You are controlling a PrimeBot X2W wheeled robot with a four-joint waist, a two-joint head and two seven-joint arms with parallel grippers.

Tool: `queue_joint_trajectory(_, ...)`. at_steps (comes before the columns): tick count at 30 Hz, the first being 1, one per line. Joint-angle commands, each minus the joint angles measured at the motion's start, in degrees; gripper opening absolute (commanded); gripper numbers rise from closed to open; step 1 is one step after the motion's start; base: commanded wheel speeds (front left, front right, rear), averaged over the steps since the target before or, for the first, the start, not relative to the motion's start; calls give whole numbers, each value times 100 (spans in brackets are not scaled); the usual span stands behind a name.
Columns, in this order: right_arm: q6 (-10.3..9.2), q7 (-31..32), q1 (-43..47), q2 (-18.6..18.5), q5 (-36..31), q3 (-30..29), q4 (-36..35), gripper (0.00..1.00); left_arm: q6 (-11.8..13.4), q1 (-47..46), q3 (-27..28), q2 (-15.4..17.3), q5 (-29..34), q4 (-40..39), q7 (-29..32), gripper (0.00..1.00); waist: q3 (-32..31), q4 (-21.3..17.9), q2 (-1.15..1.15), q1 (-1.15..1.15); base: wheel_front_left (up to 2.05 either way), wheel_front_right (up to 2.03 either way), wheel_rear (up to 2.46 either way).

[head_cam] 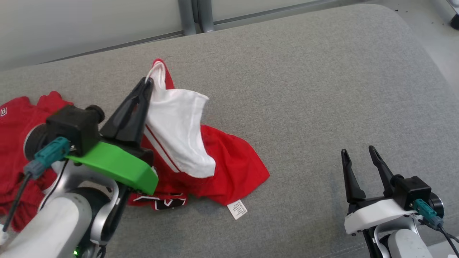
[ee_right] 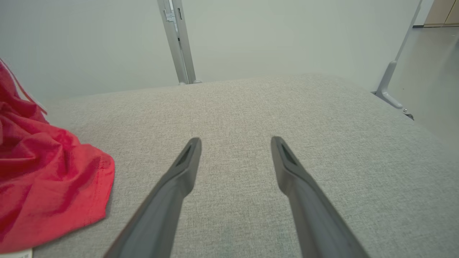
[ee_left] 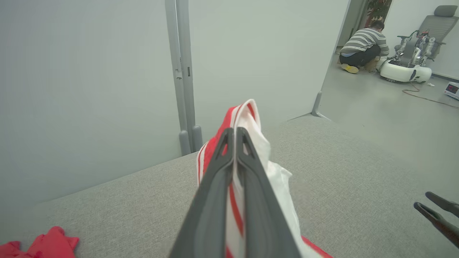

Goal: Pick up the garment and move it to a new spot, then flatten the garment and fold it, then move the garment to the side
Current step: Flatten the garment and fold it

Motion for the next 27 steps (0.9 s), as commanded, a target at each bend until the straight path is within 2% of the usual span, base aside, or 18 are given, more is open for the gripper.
queue_joint_trajectory(1, 0, -20, 14, -17, -28, -10, 4, 100, 33, 36, 39, 55, -12, -39, -16, 0, -78, 77, 36, 0, 0, 0, 0)
queue_joint_trajectory(11, 0, -20, 131, -18, -83, 9, 76, 100, 194, -282, 1102, 432, -467, -322, -125, 0, -437, 227, 36, 0, 0, 0, 0)
queue_joint_trajectory(16, 0, -19, 178, -17, -112, -43, 90, 100, 31, -539, 1630, 912, -779, -576, 159, 0, -535, 305, 36, 0, 0, 0, 0)
queue_joint_trajectory(21, 0, -19, 184, -17, -52, 24, 122, 100, -295, -933, 1908, 1229, -1338, -687, 612, 0, -566, 334, 36, 0, 0, 0, 0)
queue_joint_trajectory(24, 0, -20, 121, -18, 2, 123, 138, 100, -462, -1242, 1817, 1273, -1480, -566, 852, 0, -549, 278, 36, 0, 0, 0, 0)
queue_joint_trajectory(27, 0, -20, 44, -17, 67, 236, 156, 100, -564, -1527, 1424, 1017, -1434, -318, 1019, 0, -499, 173, 36, 0, 0, 0, 0)
